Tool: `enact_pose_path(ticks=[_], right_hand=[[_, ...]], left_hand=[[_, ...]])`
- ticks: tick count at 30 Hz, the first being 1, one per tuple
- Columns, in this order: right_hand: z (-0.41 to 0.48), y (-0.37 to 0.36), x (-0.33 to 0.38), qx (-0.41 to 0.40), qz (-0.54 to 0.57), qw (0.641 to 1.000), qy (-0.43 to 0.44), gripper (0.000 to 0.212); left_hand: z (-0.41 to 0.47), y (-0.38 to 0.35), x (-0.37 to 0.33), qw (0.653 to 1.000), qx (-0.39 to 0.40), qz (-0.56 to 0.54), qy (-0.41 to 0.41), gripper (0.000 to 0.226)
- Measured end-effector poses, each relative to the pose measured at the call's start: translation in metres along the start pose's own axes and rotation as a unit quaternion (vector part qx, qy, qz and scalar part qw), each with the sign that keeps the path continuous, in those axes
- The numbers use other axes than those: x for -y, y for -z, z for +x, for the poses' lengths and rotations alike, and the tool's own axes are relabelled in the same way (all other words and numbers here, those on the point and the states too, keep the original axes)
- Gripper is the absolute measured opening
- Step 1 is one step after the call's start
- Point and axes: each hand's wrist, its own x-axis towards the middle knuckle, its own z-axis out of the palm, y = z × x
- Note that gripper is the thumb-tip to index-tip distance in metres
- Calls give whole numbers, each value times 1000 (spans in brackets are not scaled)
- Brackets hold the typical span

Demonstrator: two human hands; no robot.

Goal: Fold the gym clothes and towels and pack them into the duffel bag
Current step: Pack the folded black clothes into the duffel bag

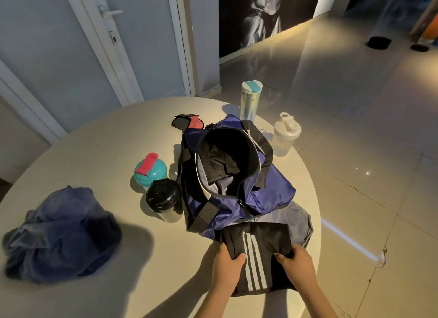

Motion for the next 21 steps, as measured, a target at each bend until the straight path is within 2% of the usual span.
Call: enact_pose_path(ticks=[3, 7, 9, 13, 15, 18, 21], right_hand=[[-19, 7, 17, -16, 72, 997, 24, 25], [-37, 20, 46, -44, 100, 990, 90, 20], [-43, 30, 65, -47, 134, 983, 116, 10], [-48, 54, 110, -12, 248, 956, 156, 20], [-43, 62, 129, 2, 234, 956, 178, 28], [-28, 68, 152, -32, 182, 962, 203, 29], [-9, 75, 173, -69, 135, 964, 220, 20]], left_hand=[[-13, 1, -14, 999, 5, -21, -25, 54], [-40, 12, -52, 989, 12, -77, -122, 17], [-49, 22, -73, 982, 11, -102, -160, 15], [-53, 46, -110, 963, 37, -191, -185, 20], [-50, 58, -124, 953, 50, -218, -202, 21], [-40, 78, -137, 947, 71, -238, -206, 20], [-21, 91, -139, 957, 77, -167, -225, 29]])
